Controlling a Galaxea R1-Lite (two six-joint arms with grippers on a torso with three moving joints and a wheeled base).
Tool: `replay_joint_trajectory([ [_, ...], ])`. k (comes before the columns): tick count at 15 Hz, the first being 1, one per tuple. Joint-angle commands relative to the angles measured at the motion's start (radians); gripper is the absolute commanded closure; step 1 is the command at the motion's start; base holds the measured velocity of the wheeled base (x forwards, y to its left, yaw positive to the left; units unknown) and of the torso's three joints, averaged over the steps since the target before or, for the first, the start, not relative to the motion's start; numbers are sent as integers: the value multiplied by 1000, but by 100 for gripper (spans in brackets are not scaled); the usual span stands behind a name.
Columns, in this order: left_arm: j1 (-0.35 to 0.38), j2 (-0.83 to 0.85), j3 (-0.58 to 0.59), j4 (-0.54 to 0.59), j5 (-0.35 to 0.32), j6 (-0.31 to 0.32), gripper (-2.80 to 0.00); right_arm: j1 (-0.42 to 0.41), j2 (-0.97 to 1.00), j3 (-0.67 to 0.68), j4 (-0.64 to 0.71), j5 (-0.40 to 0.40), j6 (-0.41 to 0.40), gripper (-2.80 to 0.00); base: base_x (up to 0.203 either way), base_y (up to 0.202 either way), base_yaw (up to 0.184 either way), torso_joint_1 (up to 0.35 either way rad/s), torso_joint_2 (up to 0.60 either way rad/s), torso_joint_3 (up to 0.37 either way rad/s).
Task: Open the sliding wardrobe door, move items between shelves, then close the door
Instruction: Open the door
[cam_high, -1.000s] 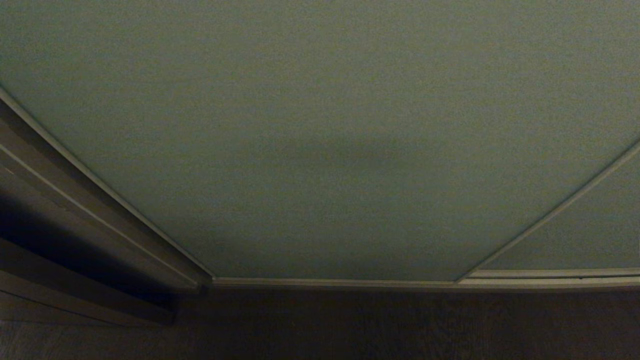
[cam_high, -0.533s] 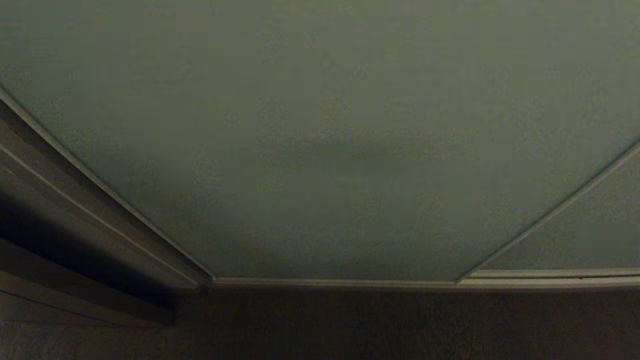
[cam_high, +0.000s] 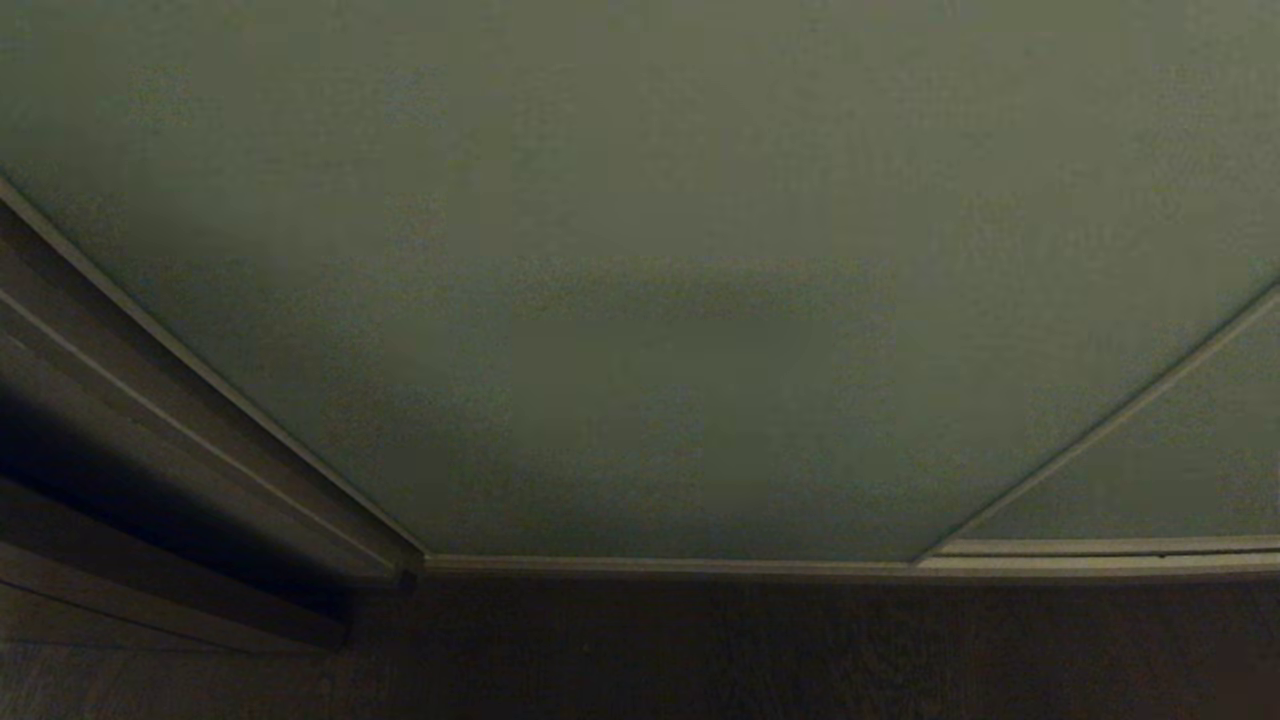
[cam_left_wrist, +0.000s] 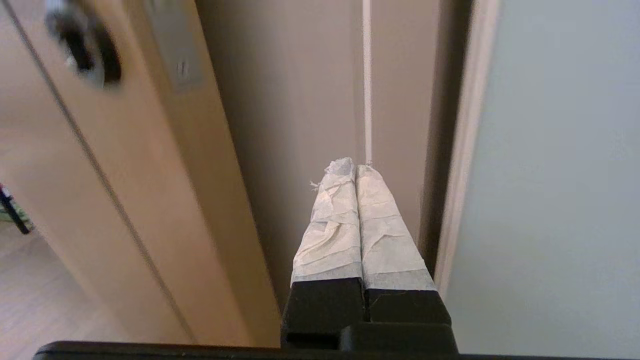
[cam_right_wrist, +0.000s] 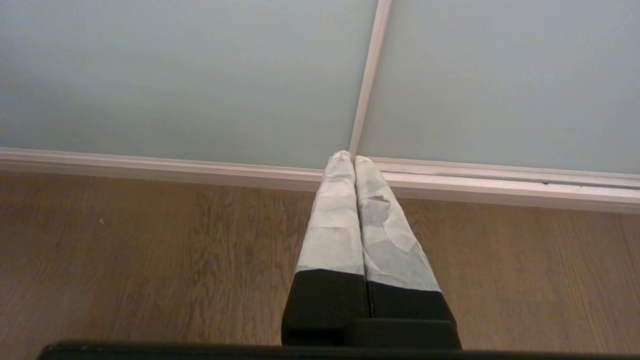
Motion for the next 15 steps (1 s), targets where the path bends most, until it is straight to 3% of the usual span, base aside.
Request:
replay_joint_trajectory([
  [1, 9, 78, -40, -33, -9, -18, 0, -1, 0, 0, 0, 0, 0, 0, 0, 0, 0, 0, 0, 0],
  [3, 9, 113, -53, -101, -67, -46, 0, 0, 0, 0, 0, 0, 0, 0, 0, 0, 0, 0, 0, 0],
  [6, 9, 169, -87, -116, -125, -51, 0, 1, 0, 0, 0, 0, 0, 0, 0, 0, 0, 0, 0, 0],
  [11, 8, 254, -178, -108, -133, -58, 0, 0, 0, 0, 0, 0, 0, 0, 0, 0, 0, 0, 0, 0],
  [15, 5, 287, -208, -103, -240, -59, 0, 1, 0, 0, 0, 0, 0, 0, 0, 0, 0, 0, 0, 0],
])
